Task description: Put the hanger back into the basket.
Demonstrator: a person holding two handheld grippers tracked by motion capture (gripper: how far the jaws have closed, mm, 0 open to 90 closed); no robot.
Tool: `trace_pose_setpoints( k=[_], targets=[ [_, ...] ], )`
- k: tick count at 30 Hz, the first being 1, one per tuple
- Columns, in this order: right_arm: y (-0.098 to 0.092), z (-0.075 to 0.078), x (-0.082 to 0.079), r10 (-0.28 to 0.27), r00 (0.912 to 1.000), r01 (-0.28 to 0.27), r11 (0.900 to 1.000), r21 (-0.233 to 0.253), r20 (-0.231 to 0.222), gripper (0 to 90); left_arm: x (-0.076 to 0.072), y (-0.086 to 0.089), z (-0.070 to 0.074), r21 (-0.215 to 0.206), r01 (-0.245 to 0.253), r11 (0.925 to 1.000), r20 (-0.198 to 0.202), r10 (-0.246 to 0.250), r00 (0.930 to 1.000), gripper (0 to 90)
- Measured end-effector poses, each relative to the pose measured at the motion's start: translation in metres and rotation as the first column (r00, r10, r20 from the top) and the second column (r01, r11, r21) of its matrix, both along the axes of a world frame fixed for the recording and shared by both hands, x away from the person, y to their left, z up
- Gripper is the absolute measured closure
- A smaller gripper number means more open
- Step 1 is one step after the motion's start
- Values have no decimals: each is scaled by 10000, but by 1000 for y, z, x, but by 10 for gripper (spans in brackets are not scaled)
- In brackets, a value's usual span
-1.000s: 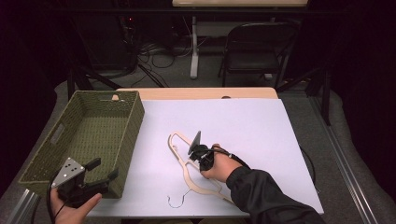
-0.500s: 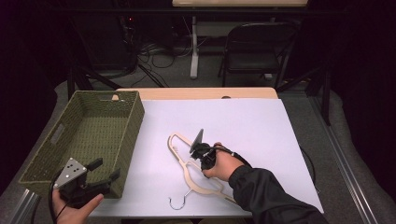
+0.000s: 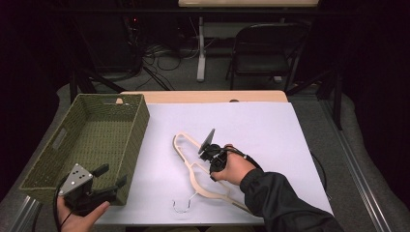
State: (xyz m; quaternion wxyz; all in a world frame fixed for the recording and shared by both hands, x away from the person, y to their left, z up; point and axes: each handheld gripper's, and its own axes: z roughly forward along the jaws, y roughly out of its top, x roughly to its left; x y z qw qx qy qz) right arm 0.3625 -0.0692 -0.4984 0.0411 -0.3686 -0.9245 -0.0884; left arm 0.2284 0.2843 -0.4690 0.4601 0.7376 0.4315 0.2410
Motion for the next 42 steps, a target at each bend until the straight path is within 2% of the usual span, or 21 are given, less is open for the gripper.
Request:
trace_pose_setpoints(
  k=[4,10,12,13,14,15,16,20,22,24,26,27,28,29,30,32,33,34,35,36,42],
  targets=[
    [-3,4,2,-9,9999,9,10000,20,-119,862,1,-4,0,14,165,9999,-4,-165,9999,255],
    [-7,8,2,-163,9999,163,9978,649,-3,862,1,-8,-1,74,317,9995,-40,-317,9995,278],
    [-7,13,3,-214,9994,228,9984,526,-264,862,1,-9,-1,88,390,9992,-36,-390,9992,280],
    [-8,11,3,-185,9998,188,9962,849,-41,862,1,-10,-1,80,415,9991,-15,-415,9991,282],
    [-9,13,3,-240,9994,261,9965,792,-268,862,2,-11,0,115,452,9989,-26,-452,9990,282],
    [-9,10,2,-346,9993,332,9930,1131,103,862,2,-12,0,109,479,9988,-40,-478,9988,284],
    [-10,15,4,-188,9995,207,9965,815,-242,862,2,-13,0,97,500,9987,-33,-499,9987,284],
    [-13,21,6,-364,9989,391,9940,1026,-281,862,4,-16,0,98,633,9979,-42,-633,9980,303],
    [-13,20,5,-683,9971,627,9866,1504,329,862,5,-19,0,45,697,9976,-84,-696,9975,305],
    [-15,26,7,-770,9968,721,9834,1665,234,862,7,-22,0,-46,798,9968,-70,-798,9968,306],
    [-16,31,9,-803,9958,717,9827,1706,443,862,8,-25,0,-82,874,9961,-43,-874,9962,308],
    [-17,36,11,-633,9977,591,9878,1443,250,862,8,-27,0,-68,910,9958,-21,-910,9958,311],
    [-17,36,11,-863,9951,756,9789,1899,490,862,9,-28,-1,-92,925,9957,-19,-925,9957,312],
    [-18,39,12,-931,9949,839,9779,1914,398,862,10,-29,-1,-63,966,9953,-37,-966,9953,314],
    [-17,36,11,-1192,9903,985,9648,2439,716,862,11,-31,-1,-87,974,9952,-20,-974,9952,316],
    [-18,39,14,-1160,9910,956,9626,2536,667,862,13,-33,-1,-109,1052,9944,-52,-1052,9944,320],
    [-19,42,15,-1026,9933,872,9676,2368,534,862,14,-35,-2,-163,1082,9940,-17,-1082,9941,325],
    [-19,41,16,-1108,9916,907,9633,2528,663,862,14,-37,-1,-250,1128,9933,-3,-1128,9936,327],
    [-19,45,17,-955,9945,833,9707,2254,434,862,15,-38,-1,-318,1201,9922,13,-1202,9928,328],
    [-18,40,16,-1276,9893,1024,9531,2847,714,862,15,-40,-1,-335,1237,9918,27,-1236,9923,329],
    [-17,42,18,-1413,9857,1039,9382,3303,914,862,17,-48,-5,-277,1316,9909,-56,-1318,9913,330]
  ],
)
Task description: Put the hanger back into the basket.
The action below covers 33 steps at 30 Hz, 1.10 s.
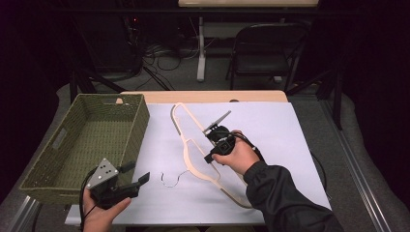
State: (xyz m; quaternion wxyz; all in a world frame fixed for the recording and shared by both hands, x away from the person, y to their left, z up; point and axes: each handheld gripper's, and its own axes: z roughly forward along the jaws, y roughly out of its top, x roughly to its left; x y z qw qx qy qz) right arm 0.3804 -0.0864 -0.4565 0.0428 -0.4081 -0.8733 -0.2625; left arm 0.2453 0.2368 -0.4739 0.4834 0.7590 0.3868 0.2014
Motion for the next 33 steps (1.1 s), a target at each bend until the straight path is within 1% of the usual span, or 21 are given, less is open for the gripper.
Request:
trace_pose_setpoints(
  k=[1,2,3,6,7,8,9,11,15,16,17,19,21,22,24,26,27,28,30,32,33],
  targets=[
    [-1,1,0,-16,10000,16,10000,14,-20,862,0,0,0,-6,28,10000,1,-28,10000,330],
    [-1,1,0,-110,9998,108,9998,145,144,862,-1,-1,0,-33,55,10000,17,-55,10000,331],
    [-2,3,0,-56,9999,55,9999,121,135,862,-1,-1,-1,-45,56,10000,56,-56,10000,335],
    [-3,6,-1,-196,9995,187,9993,332,259,862,-2,-2,0,-158,14,9999,83,-12,10000,336],
    [-3,4,-1,-443,9977,405,9964,743,513,862,-3,-2,0,-182,-22,9998,120,24,9999,336],
    [-4,5,-1,-457,9975,415,9961,777,535,862,-4,-3,0,-231,16,9997,156,-12,9999,346],
    [-5,8,-1,-347,9986,321,9974,651,402,862,-4,-3,-1,-299,95,9995,175,-90,9998,371],
    [-6,9,-1,-483,9978,446,9957,813,449,862,-5,-5,-1,-347,93,9994,233,-85,9997,378],
    [-7,9,0,-560,9968,507,9946,911,569,862,-4,-8,-5,-254,305,9992,68,-303,9995,378],
    [-7,8,0,-651,9960,585,9929,1037,618,862,-3,-9,-6,-263,338,9991,50,-337,9994,378],
    [-8,9,1,-644,9965,593,9940,920,527,862,-3,-10,-7,-248,372,9990,56,-371,9993,378],
    [-8,8,2,-644,9970,605,9944,872,432,862,-3,-12,-9,-259,443,9987,23,-442,9990,377],
    [-9,7,3,-759,9963,714,9923,1013,410,862,-2,-13,-10,-258,534,9982,19,-534,9986,377],
    [-9,7,4,-790,9963,753,9922,991,345,862,-2,-14,-10,-312,566,9979,26,-565,9984,377],
    [-9,7,5,-933,9954,903,9894,1135,217,862,-2,-15,-12,-504,679,9964,38,-678,9977,377],
    [-9,6,6,-926,9956,907,9898,1097,126,862,-1,-17,-13,-620,730,9954,-9,-732,9973,376],
    [-9,5,6,-1042,9945,1016,9868,1259,140,862,-1,-18,-13,-613,751,9953,-61,-756,9971,372],
    [-10,5,7,-1007,9949,996,9874,1233,28,862,-1,-19,-14,-675,758,9948,-139,-769,9969,369],
    [-10,5,8,-1105,9938,1115,9841,1380,-147,862,0,-20,-15,-668,737,9950,-239,-755,9969,369],
    [-10,4,10,-1131,9935,1142,9812,1559,-157,862,1,-21,-16,-711,719,9949,-365,-746,9965,370],
    [-10,5,10,-1149,9928,1191,9792,1646,-349,862,2,-22,-17,-813,727,9940,-408,-762,9963,370]
  ],
)
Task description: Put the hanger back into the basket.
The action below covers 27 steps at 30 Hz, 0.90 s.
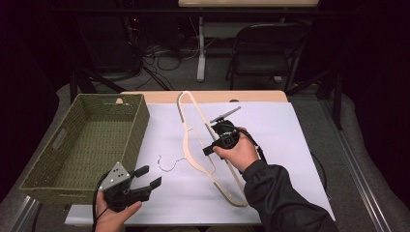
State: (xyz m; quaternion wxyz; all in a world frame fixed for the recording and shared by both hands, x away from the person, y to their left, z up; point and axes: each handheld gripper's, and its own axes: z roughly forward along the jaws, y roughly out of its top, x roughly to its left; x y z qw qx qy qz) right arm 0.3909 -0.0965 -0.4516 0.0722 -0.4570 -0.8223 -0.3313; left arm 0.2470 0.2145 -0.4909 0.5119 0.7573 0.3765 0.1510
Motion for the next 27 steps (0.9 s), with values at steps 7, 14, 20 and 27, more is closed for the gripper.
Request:
trace_pose_setpoints(
  k=[7,14,20,27],
  targets=[
    [3,0,7,-239,9991,258,9982,547,-345,862,4,-13,1,-396,155,9991,-595,-178,9981,387],
    [2,1,10,-438,9974,490,9945,923,-574,862,9,-35,3,-678,239,9974,-667,-284,9974,389],
    [2,1,12,-683,9969,730,9890,1288,-399,862,17,-47,1,-1205,-105,9927,-895,-3,9960,392],
    [5,0,13,-889,9951,948,9827,1592,-434,861,28,-64,-3,-1810,-200,9833,-1255,-29,9921,442]
  ],
)
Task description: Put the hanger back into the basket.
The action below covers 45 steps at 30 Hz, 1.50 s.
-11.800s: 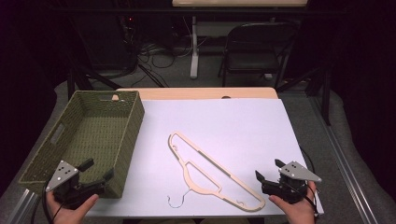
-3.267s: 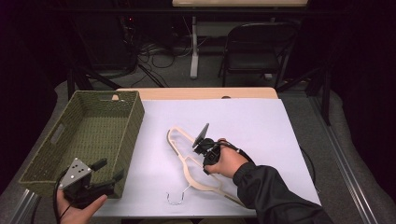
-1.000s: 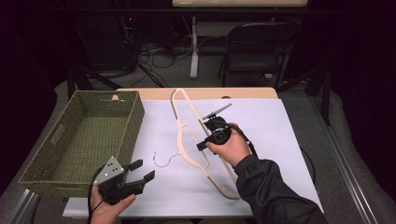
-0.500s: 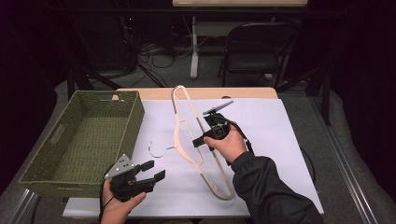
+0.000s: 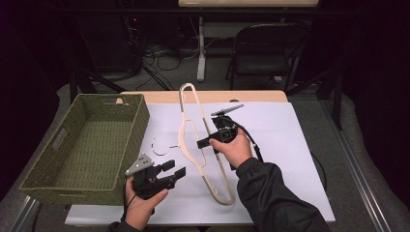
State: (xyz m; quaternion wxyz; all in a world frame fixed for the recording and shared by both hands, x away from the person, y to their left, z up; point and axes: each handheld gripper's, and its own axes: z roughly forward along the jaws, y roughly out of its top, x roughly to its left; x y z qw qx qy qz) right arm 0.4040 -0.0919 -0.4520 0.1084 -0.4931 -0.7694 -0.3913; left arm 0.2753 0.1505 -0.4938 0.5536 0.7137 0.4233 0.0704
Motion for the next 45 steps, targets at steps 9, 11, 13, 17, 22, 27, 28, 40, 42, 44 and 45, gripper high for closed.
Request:
trace_pose_setpoints(
  k=[9,11,13,17,22,27,28,40,42,44,45],
  targets=[
    [2,-1,0,-169,9998,168,9997,152,86,861,8,-25,-7,-94,-26,10000,-104,25,9999,498],
    [2,-1,0,-96,9999,96,9998,173,39,861,10,-29,-9,-190,-25,9998,-191,21,9998,504],
    [3,-2,-1,-189,9997,185,9994,276,149,861,12,-33,-11,-173,-13,9999,-262,9,9997,513],
    [3,-1,-2,-63,9999,61,9997,252,86,861,16,-41,-16,-205,-16,9998,-354,8,9994,534],
    [4,-2,-3,-56,9998,52,9997,218,165,861,19,-48,-23,-508,-83,9987,-579,54,9983,549],
    [3,-2,-3,-158,9997,152,9994,297,184,860,21,-53,-26,-755,-252,9968,-624,205,9978,591],
    [3,-2,-3,-163,9997,158,9994,293,168,860,22,-53,-27,-862,-266,9959,-712,205,9973,597],
    [2,-4,-3,-131,9999,127,9994,329,106,859,21,-57,-29,-1552,-887,9839,-1123,717,9911,775],
    [1,-4,-4,-241,9996,234,9989,415,152,859,20,-57,-29,-1576,-972,9827,-1114,801,9905,782],
    [1,-4,-4,-284,9995,279,9986,460,103,859,21,-57,-29,-1626,-1016,9815,-1158,832,9898,788],
    [1,-4,-4,-305,9995,300,9985,465,103,859,21,-57,-30,-1661,-1032,9807,-1163,844,9896,791]
  ],
)
